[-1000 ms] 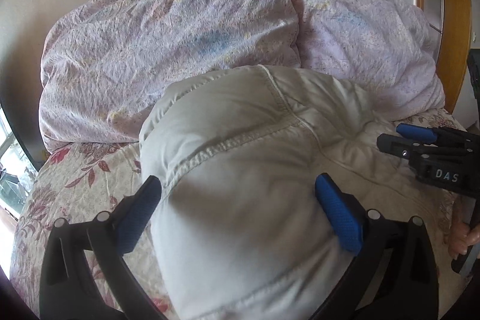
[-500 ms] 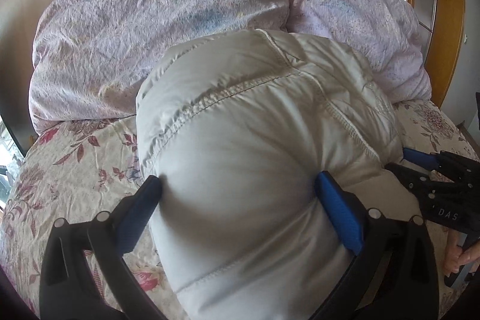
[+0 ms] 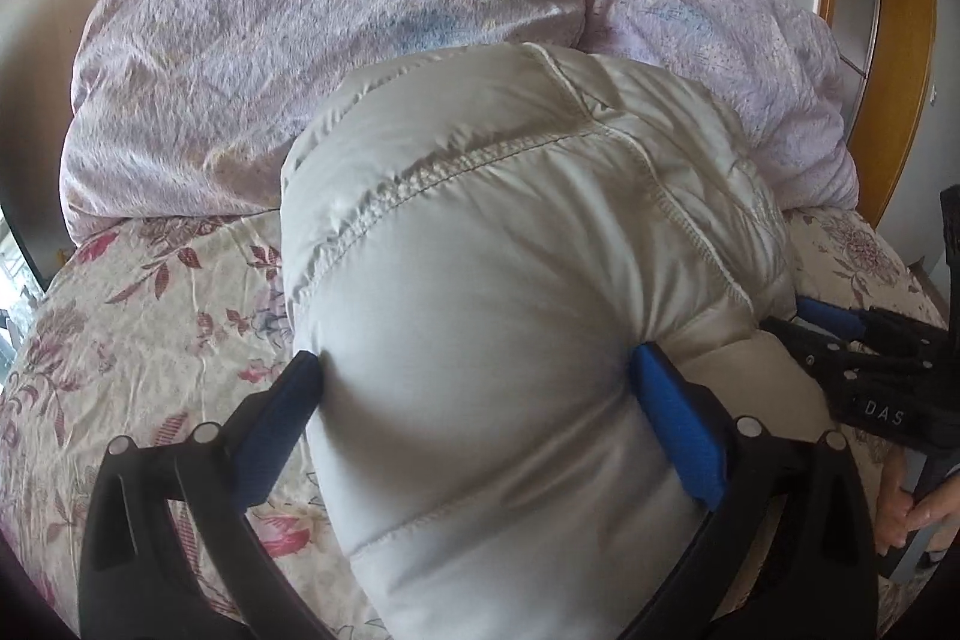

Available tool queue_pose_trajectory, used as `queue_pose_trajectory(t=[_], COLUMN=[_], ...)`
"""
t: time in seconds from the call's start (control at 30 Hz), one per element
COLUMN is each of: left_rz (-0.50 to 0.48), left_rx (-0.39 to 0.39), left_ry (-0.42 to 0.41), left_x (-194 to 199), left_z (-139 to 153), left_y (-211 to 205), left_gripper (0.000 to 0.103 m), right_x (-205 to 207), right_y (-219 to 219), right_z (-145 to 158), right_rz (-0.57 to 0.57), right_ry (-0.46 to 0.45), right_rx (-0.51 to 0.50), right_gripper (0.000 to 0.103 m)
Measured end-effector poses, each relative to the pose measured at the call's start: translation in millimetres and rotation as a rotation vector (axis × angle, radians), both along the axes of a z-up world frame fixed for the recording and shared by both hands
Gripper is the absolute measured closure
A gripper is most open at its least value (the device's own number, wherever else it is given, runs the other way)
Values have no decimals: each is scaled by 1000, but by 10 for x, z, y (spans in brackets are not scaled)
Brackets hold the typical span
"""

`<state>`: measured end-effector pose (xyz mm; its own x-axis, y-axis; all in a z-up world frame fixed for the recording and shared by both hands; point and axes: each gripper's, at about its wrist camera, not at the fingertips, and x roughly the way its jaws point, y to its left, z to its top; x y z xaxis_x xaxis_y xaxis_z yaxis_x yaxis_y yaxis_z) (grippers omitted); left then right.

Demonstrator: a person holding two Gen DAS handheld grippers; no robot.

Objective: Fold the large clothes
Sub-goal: 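Open both grippers and pull them back from the jacket bundle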

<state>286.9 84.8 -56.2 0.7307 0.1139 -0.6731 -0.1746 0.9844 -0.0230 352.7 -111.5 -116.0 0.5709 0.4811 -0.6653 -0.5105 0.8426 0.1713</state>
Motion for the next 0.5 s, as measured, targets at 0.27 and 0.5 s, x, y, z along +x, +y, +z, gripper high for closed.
queue_pose_trajectory(t=[0.27, 0.5], left_rz=[-27, -23], left_rx=[-67, -64], left_ry=[-15, -3], left_x=[-360, -420], left_z=[137, 127], left_y=[37, -23], left_gripper=[2, 2], right_x=[-276, -253], right_y=[-191, -164], right_z=[151, 110], right_rz=[-19, -62], right_ry=[-13, 28], right_rx=[46, 35], right_gripper=[48, 39])
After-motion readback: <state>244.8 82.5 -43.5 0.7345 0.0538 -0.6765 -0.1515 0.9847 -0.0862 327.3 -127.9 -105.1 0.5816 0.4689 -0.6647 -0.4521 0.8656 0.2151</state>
